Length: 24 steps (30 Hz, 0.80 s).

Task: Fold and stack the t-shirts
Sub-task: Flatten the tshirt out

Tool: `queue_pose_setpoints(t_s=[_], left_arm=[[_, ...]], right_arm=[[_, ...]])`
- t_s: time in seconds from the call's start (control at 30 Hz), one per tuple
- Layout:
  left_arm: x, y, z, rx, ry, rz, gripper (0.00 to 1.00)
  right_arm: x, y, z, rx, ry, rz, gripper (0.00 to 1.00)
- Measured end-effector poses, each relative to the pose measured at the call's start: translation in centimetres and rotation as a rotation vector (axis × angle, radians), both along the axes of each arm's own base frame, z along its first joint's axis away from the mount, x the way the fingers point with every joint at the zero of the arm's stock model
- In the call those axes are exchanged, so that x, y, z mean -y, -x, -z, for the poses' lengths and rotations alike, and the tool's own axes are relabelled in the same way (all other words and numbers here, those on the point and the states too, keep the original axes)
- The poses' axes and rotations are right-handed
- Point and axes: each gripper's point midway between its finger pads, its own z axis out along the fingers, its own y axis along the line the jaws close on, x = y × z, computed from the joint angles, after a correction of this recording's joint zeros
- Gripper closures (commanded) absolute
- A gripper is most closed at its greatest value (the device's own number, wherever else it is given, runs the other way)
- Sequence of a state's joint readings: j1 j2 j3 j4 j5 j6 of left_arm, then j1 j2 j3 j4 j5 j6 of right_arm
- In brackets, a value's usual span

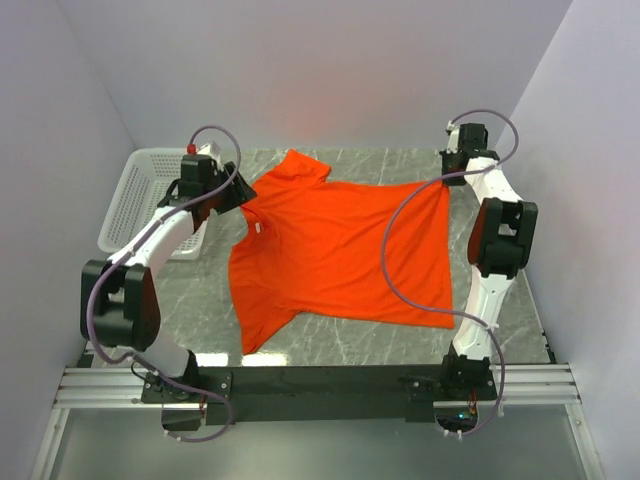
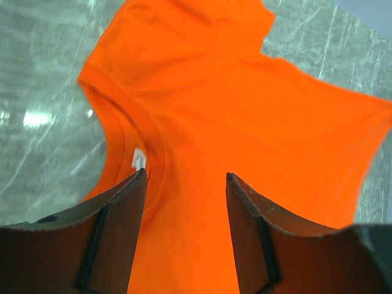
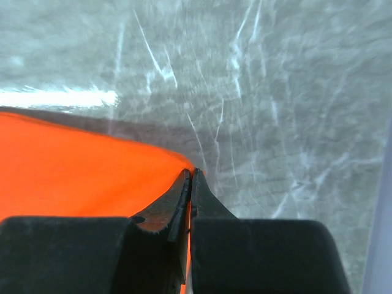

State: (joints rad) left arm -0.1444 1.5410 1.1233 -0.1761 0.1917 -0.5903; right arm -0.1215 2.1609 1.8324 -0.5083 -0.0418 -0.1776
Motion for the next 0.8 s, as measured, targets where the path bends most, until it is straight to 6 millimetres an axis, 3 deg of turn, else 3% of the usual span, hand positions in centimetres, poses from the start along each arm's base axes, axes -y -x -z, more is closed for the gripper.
queue_pose_setpoints(t_s=[0.1, 0.23, 0.4, 0.8], left_arm=[[0.3, -1.6, -0.3, 0.013, 0.002, 0.010, 0.41], [1.1, -5.1, -0.6, 0.037, 0.009, 0.026, 0.42], [2.3, -10.0, 0.1, 0.056, 0.019, 0.042, 0.43], [6.7, -20.0, 5.4, 0.069, 0.080, 0.044, 0.44]], right_arm=[[0.2, 0.1, 2.7, -0.055, 0.023, 0.000, 1.00], [0.7, 0.5, 4.8, -0.104, 0.047, 0.007, 1.00], [0.8, 0.6, 5.0, -0.108, 0.053, 0.013, 1.00], [0.4, 0.5, 5.0, -0.103, 0.024, 0.021, 1.00]])
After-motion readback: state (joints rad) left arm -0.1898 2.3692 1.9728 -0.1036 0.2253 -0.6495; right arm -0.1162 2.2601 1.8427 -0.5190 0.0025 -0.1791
